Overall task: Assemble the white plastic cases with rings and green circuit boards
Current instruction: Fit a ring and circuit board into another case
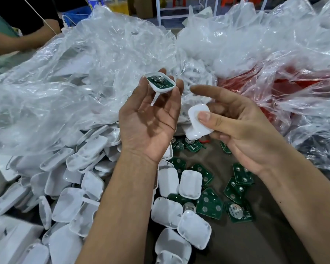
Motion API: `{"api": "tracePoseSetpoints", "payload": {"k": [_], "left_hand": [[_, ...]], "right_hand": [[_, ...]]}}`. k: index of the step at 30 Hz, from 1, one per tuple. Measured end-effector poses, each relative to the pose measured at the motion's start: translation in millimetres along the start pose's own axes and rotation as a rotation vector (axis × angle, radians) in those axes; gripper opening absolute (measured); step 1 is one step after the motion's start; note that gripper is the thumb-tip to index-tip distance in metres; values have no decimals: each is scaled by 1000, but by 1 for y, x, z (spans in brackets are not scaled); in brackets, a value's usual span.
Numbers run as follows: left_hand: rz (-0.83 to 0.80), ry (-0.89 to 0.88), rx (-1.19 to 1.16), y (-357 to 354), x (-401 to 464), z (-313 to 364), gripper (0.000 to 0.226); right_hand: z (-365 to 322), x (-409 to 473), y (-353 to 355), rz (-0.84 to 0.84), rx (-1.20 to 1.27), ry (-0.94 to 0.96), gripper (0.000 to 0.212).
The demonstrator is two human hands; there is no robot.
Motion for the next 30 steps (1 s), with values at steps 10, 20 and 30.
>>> {"api": "tracePoseSetpoints", "payload": {"k": [10,20,30], "left_hand": [[-51,-18,29,-3,0,-4,44],[-85,8,48,-4,0,-9,34],[-126,31,248,-3,2,-17,23]], "right_hand": [[-4,-1,4,78,111,-90,37],[-6,0,16,134,260,-11,18],[-23,-3,18,54,260,113,39]]}}
Point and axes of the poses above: each hand's wrist, its own x-axis towards the middle knuckle, its own y-axis out of the back of the hand, z = x × y, the point moved 2 cm from there along x, towards the middle knuckle, and after that the axes turned 9 degrees about -z, right-handed, at the moved point
